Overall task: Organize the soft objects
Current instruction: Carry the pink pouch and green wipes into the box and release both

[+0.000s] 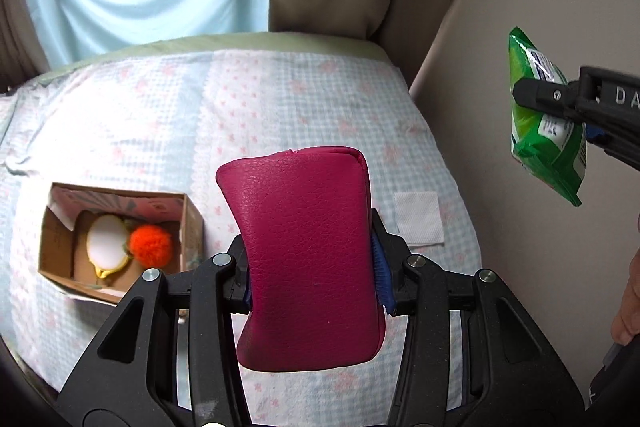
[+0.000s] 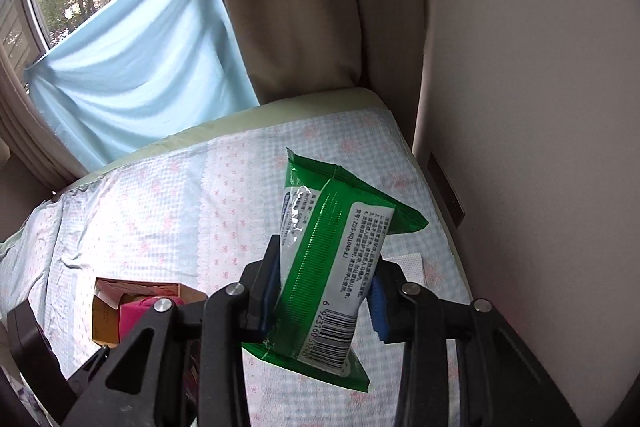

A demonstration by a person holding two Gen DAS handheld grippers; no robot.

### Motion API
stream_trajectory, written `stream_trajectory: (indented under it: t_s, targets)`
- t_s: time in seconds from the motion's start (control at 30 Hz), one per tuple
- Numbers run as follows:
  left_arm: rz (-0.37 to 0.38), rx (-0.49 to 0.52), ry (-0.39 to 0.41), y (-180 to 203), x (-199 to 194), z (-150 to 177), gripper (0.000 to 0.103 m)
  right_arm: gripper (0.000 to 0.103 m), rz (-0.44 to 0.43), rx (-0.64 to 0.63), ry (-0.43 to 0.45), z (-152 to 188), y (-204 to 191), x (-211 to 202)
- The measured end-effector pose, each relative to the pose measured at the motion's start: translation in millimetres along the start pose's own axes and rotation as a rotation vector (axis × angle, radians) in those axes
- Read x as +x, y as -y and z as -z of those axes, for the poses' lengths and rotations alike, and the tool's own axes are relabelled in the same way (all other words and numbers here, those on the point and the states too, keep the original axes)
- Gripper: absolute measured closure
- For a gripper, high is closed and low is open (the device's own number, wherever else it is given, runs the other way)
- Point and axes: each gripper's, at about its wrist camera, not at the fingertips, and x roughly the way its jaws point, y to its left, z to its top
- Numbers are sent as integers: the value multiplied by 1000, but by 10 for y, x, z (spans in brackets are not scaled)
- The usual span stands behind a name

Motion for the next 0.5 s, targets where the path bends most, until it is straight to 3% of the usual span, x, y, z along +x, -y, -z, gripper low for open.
stream_trajectory:
  t_s: [0.27, 0.5]
  targets:
    - [-11, -23, 71, -803, -794, -202, 63, 69, -87, -113, 23, 231, -906, -530]
    - [-19, -25, 56, -1694, -1082, -204, 63, 69, -138, -161, -26, 552, -1878, -446]
